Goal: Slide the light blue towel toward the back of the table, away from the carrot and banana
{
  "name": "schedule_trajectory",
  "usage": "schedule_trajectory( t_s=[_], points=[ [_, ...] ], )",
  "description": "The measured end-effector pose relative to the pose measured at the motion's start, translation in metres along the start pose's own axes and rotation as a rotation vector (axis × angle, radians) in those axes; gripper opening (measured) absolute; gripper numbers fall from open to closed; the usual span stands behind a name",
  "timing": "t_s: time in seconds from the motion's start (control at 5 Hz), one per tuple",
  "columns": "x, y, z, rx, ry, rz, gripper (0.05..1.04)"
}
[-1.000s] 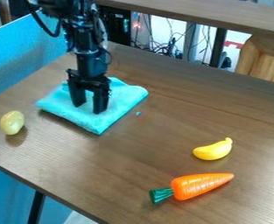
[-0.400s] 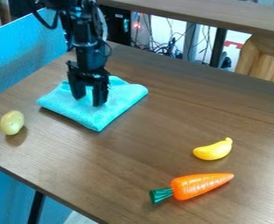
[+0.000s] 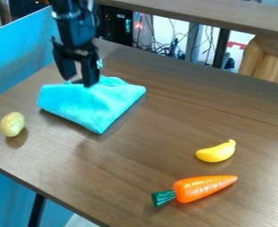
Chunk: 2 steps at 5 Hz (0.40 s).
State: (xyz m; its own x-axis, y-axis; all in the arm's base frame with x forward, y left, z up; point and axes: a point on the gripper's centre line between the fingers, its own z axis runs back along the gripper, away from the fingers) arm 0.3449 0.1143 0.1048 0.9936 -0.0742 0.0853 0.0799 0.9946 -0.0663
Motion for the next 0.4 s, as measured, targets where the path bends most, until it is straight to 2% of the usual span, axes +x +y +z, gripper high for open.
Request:
schedule_trajectory(
  t_s=[0.2, 0.4],
  points=[
    [-0.0208, -0.0087, 0.0112, 0.023, -0.005, -0.02, 1.001],
    [-0.0307, -0.0117, 0.0029, 0.057, 0.037, -0.028, 1.001]
  ],
)
